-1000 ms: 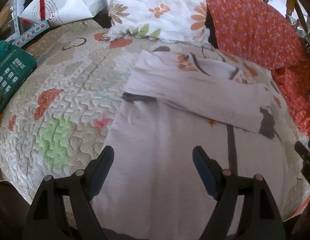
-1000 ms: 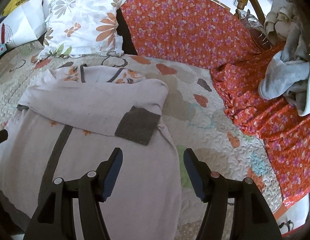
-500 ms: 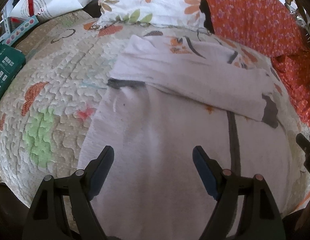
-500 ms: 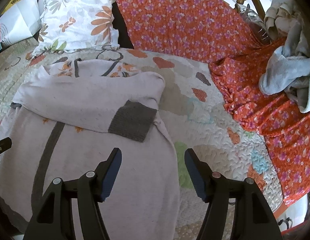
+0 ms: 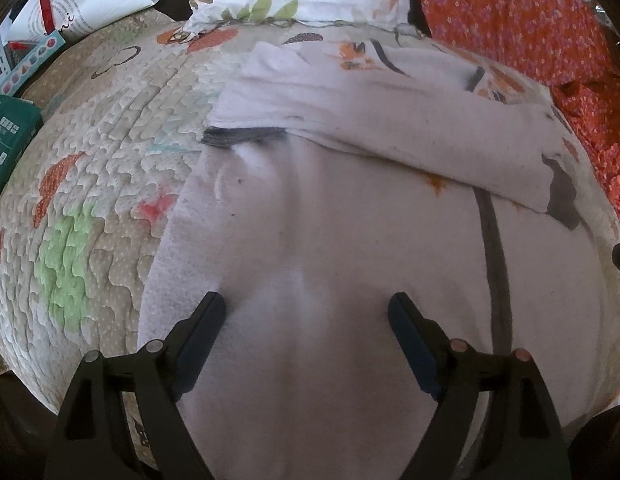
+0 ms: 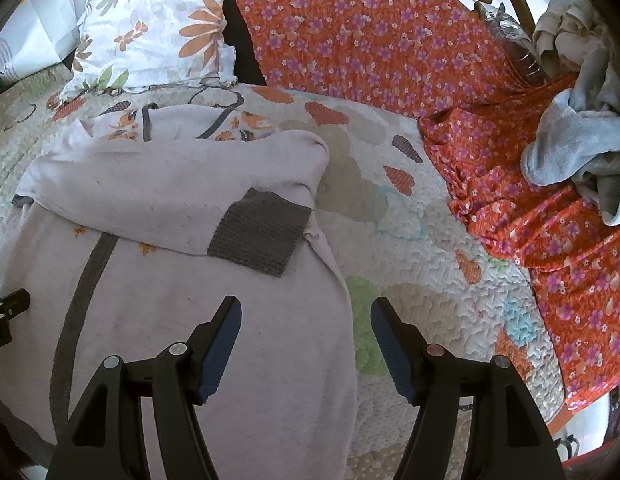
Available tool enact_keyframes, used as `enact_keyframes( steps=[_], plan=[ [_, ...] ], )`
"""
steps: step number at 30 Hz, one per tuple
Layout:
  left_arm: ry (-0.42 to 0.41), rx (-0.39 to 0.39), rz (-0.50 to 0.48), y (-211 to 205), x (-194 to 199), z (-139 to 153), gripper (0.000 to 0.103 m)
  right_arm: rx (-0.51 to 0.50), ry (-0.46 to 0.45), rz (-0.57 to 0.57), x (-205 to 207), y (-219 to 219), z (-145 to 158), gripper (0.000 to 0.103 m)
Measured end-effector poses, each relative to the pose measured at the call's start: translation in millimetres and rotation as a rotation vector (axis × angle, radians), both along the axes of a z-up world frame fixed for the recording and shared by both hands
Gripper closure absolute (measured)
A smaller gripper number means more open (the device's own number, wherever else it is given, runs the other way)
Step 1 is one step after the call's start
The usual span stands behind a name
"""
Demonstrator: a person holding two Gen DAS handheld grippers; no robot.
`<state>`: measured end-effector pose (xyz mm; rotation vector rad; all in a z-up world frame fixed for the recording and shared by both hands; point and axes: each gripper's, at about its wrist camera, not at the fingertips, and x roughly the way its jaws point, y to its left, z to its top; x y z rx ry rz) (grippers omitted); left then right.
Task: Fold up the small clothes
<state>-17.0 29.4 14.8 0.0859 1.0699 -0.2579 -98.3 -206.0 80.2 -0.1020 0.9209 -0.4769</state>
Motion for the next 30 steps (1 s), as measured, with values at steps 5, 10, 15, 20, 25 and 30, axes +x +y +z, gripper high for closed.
enact_keyframes(
  steps=[5,10,15,20,25,30],
  plan=[
    [-0.001,0.004,-0.001,0,1,-1,0.018,-0.006,0.002,0.002,0,1,0,0.031],
    [-0.001,0.003,0.000,0,0,-1,0.018,-0.025,-0.001,0.004,0,3,0,0.030],
    [-0.001,0.003,-0.001,0,0,-1,0.017,-0.036,-0.001,0.010,-1,4,0,0.029],
    [-0.002,0.004,0.000,-1,0,0,0.017,-0.038,-0.003,0.010,-1,6,1,0.028],
    [-0.009,0.012,0.000,-1,0,0,0.017,-0.042,-0.005,0.013,-1,8,1,0.028],
    [-0.029,0.013,-0.001,-1,-2,4,0.017,-0.043,-0.004,0.021,-2,10,1,0.027]
  ],
)
